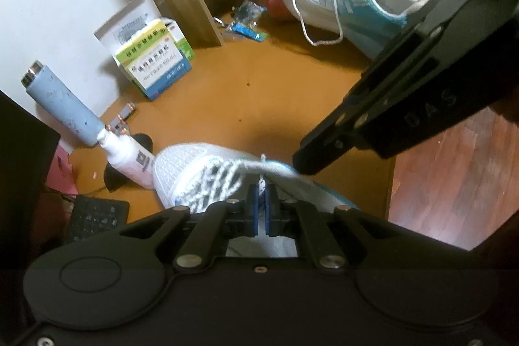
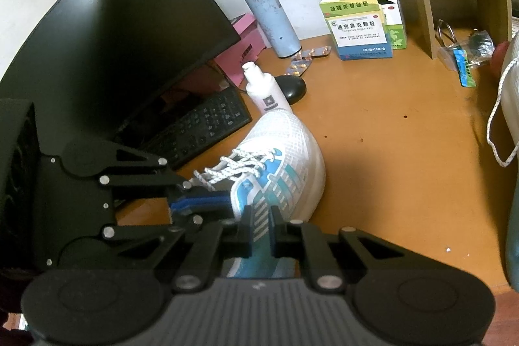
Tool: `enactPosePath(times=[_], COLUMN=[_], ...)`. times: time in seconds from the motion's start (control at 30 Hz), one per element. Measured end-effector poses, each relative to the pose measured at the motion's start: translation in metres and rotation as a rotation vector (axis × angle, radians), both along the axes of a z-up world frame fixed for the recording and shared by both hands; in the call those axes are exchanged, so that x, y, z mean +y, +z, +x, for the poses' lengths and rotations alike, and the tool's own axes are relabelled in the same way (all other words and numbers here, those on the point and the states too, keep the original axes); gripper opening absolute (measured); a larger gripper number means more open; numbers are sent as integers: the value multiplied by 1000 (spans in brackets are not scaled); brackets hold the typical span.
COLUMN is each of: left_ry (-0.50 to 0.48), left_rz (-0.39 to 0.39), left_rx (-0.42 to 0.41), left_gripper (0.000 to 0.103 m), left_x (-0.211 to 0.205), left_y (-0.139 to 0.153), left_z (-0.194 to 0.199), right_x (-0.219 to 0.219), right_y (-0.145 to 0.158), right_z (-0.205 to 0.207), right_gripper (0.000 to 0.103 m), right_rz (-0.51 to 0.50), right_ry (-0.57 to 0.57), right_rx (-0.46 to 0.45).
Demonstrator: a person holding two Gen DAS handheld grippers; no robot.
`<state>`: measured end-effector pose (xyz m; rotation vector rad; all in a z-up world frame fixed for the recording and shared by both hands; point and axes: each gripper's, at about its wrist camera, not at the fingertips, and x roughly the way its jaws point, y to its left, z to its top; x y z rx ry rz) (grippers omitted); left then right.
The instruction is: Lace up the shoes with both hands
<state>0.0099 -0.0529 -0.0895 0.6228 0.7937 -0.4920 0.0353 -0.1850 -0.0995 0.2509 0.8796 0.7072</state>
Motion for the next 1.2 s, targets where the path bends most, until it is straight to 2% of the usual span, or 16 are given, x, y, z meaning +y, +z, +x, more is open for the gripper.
enactPosePath(times=[0.2, 0.5, 0.67, 0.73, 0.8, 0.87, 0.93, 1.0, 1.2], left_ry=[-5, 10, 20, 28, 37, 46, 57, 68, 87], left_rz=[0, -11, -11, -13, -20, -23, -21, 0, -4], left_rx=[-11, -17, -21, -22, -24, -35, -47, -84, -50], left_gripper=[1, 1, 1, 1, 2, 5, 15, 18, 18], left_x=[-4, -3, -5, -5, -4, -3, -1, 3, 12], left_y=[0, 2, 2, 2, 2, 3, 6, 12, 14], left_z=[1, 0, -1, -1, -2, -3, -6, -16, -33], right_x=[-4, -8, -14, -15, -17, -18, -20, -23, -47], right_y=[1, -7, -18, -22, -22, -22, -19, -16, -7], right_z=[9, 28, 38, 40, 41, 41, 39, 37, 32], right_gripper=[14, 18, 18, 13, 2, 2, 2, 2, 2], right_rz=[51, 182, 273, 308, 325, 323, 314, 306, 306], right_ry=[-38, -98, -134, -129, -137, -142, -148, -158, -213], right_rx=[42, 161, 252, 281, 285, 277, 259, 239, 186])
